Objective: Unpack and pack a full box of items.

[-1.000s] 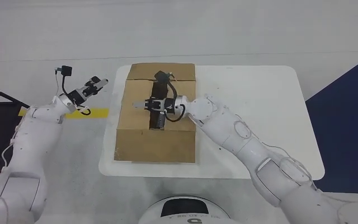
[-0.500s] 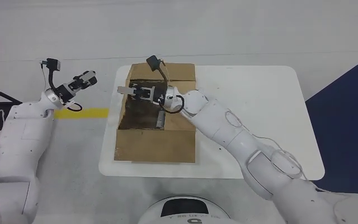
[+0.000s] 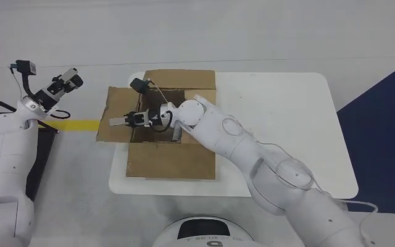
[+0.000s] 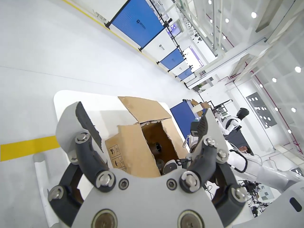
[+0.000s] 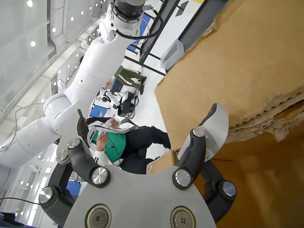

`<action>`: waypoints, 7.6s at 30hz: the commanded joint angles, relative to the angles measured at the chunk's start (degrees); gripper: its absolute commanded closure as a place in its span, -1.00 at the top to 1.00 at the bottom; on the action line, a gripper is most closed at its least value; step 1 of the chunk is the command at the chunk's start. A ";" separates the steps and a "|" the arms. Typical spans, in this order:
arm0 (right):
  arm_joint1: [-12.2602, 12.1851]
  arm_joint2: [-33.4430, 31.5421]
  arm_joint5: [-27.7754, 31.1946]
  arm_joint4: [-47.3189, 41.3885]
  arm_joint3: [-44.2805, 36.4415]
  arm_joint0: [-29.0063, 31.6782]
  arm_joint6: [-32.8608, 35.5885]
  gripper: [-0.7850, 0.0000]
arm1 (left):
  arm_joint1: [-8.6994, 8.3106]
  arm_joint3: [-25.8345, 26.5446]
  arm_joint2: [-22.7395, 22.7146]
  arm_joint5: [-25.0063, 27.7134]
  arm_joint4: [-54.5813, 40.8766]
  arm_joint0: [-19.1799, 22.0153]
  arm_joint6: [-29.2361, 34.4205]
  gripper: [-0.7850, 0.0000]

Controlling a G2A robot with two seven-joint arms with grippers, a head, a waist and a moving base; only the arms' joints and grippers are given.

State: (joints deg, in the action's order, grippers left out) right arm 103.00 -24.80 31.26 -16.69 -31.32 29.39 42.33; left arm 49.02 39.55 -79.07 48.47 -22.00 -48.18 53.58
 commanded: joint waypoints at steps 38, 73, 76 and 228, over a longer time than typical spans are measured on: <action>-33.72 -59.46 3.48 29.63 -68.69 63.54 -25.77 1.00 | 0.46 40.40 8.81 9.53 54.12 -15.35 -25.81 0.98; -31.68 -44.13 7.47 13.33 -39.32 44.41 -12.83 1.00 | 6.25 41.08 24.66 -5.84 99.94 -11.40 -50.12 0.64; -31.60 -43.68 8.22 12.82 -38.65 44.02 -12.49 1.00 | 6.75 40.26 25.53 -6.85 99.85 -10.75 -49.35 0.64; -32.42 -25.63 -26.11 34.44 -59.52 18.75 12.76 1.00 | 10.65 38.00 -5.80 -13.43 73.67 -11.93 -41.65 1.00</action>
State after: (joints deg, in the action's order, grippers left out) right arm 70.49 -50.67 6.06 17.62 -91.55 47.91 56.27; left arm 59.67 77.56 -84.87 35.04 51.68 -60.11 11.93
